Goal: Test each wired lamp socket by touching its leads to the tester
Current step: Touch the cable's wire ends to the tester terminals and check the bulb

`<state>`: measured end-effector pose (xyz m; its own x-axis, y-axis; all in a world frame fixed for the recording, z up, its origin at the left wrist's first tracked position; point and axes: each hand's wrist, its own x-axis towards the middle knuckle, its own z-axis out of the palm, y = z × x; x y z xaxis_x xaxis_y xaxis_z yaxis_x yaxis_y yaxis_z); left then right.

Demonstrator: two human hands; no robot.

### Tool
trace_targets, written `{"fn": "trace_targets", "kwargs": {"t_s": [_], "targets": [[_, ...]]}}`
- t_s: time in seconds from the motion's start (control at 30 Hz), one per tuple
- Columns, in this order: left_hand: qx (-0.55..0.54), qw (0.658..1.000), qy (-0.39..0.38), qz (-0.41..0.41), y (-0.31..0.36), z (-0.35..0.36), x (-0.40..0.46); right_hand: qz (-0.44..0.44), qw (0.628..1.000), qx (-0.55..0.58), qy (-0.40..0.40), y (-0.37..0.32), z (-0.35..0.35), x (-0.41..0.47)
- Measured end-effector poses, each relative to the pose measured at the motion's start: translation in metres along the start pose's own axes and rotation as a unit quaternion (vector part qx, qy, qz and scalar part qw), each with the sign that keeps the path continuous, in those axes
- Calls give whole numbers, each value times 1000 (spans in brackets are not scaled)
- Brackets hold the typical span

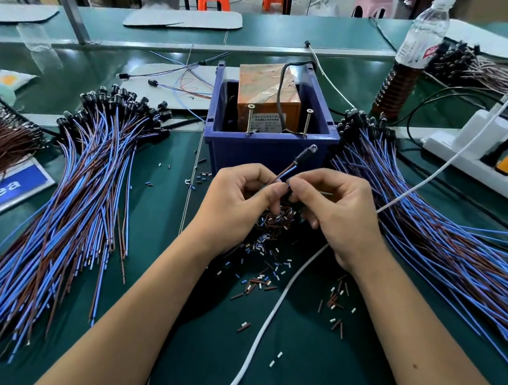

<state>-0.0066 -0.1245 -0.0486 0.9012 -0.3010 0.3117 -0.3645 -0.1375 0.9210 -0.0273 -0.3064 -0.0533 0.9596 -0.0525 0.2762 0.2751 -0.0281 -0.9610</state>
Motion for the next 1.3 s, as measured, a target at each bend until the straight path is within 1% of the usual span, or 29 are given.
{"fn": "trace_targets", "kwargs": {"t_s": [0.17,0.33,0.4,0.47,0.53,0.6,0.7,0.77,0.87,0.93,1.0,1.17,1.3], "targets": [[-21,999,39,19,4,4,0,23,998,61,-25,0,3,-2],[-30,996,70,41,9,9,-2,5,992,125,2,-5,12,-3],[-22,993,97,62,11,12,-3,-3,988,154,11,-8,15,-4],[13,983,152,97,14,15,-5,-13,987,162,19,-10,16,-3],[45,965,221,130,16,17,-6,-25,989,146,31,-11,14,-1],[45,946,288,143,18,17,-6,-41,991,118,53,-12,13,1],[12,923,368,113,19,14,-4,-85,989,7,121,-11,15,1],[-12,916,391,84,20,11,-2,-129,971,-79,183,-9,17,2],[-18,912,406,60,19,8,0,-194,929,-167,266,-11,21,7],[-25,914,402,55,18,9,1,-219,908,-201,295,-12,25,12],[-22,915,398,60,18,11,2,-237,894,-222,308,-12,28,17],[-2,920,387,65,17,9,4,-247,880,-245,324,-11,38,24],[-10,924,376,62,17,10,5,-246,881,-246,320,-12,40,24]]}}
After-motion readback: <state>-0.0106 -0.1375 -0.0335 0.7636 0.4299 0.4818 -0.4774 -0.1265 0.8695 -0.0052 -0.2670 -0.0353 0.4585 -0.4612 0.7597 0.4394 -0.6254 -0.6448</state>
